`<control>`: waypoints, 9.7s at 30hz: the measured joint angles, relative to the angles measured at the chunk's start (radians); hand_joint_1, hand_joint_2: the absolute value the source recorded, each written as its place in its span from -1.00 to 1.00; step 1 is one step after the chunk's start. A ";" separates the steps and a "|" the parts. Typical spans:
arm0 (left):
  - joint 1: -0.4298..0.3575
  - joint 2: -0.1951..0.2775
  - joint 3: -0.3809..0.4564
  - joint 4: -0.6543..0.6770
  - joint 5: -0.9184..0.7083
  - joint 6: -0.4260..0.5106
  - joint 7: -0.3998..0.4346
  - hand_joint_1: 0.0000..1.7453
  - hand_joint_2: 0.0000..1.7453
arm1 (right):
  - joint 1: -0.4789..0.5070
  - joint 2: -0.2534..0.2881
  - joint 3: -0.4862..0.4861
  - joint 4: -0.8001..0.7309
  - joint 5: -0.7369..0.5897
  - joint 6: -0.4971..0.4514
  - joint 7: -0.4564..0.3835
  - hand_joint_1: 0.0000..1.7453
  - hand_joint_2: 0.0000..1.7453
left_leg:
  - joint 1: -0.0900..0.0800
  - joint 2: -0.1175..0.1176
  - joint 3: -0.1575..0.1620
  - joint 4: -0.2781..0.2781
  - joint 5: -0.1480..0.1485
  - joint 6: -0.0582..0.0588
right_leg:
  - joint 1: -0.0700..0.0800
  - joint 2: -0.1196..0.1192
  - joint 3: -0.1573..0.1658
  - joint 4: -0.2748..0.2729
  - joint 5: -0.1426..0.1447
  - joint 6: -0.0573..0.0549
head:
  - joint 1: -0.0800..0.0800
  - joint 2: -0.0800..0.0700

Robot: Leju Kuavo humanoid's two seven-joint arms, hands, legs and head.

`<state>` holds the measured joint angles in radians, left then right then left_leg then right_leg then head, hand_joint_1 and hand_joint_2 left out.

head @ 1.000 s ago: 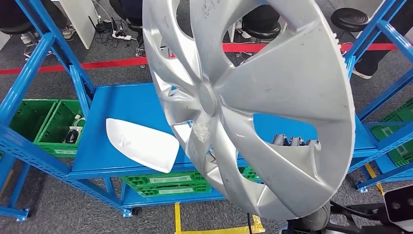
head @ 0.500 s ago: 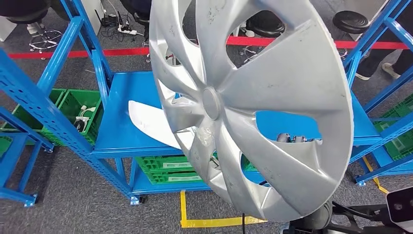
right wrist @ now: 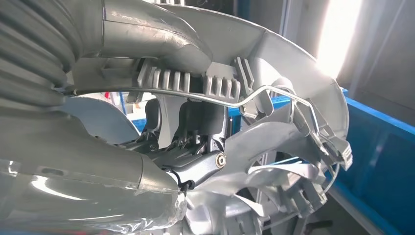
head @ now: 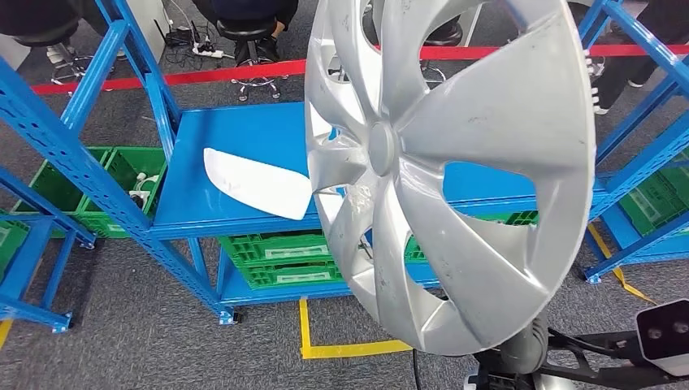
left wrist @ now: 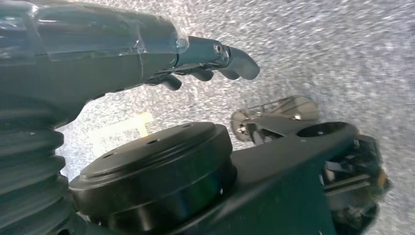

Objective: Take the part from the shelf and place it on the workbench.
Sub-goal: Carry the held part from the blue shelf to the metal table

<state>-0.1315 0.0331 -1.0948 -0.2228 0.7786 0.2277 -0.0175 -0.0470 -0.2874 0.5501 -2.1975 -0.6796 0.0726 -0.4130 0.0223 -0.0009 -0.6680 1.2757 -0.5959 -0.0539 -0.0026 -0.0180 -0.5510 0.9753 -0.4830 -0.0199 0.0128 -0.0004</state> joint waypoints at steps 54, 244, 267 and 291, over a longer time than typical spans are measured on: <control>0.002 -0.037 -0.001 0.000 -0.006 -0.019 0.034 -1.00 1.00 | -0.010 -0.025 0.052 -0.045 0.223 -0.291 0.168 1.00 1.00 | -0.013 0.007 0.019 -0.261 0.155 0.033 | -0.003 0.014 0.131 -0.046 -0.083 0.021 | -0.015 0.000; 0.000 -0.061 0.000 0.002 0.006 -0.002 0.030 -1.00 1.00 | -0.090 -0.093 0.077 -0.085 0.229 -0.255 0.260 1.00 1.00 | -0.020 0.008 0.059 -0.241 0.102 0.067 | -0.010 0.004 -0.061 0.236 -0.177 0.044 | 0.004 0.000; 0.003 -0.062 0.000 0.002 0.006 -0.003 0.034 -1.00 1.00 | -0.091 -0.092 0.077 -0.081 0.228 -0.254 0.260 1.00 1.00 | -0.012 0.089 0.062 -0.232 0.098 0.014 | -0.001 -0.055 0.019 0.033 -0.048 0.020 | -0.022 0.000; 0.002 -0.064 -0.001 0.002 0.003 -0.003 0.028 -1.00 1.00 | -0.089 -0.092 0.078 -0.080 0.227 -0.248 0.259 1.00 1.00 | -0.016 0.003 -0.061 -0.013 -0.004 0.017 | 0.002 -0.001 0.020 0.008 -0.022 -0.010 | 0.002 0.000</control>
<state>-0.1291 -0.0306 -1.0956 -0.2213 0.7819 0.2251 0.0108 -0.1362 -0.3796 0.6278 -2.2778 -0.4527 -0.1759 -0.1542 0.0067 0.0024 -0.7290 1.2626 -0.6001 -0.0371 -0.0002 -0.0193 -0.5309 0.9830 -0.5053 -0.0295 0.0146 -0.0004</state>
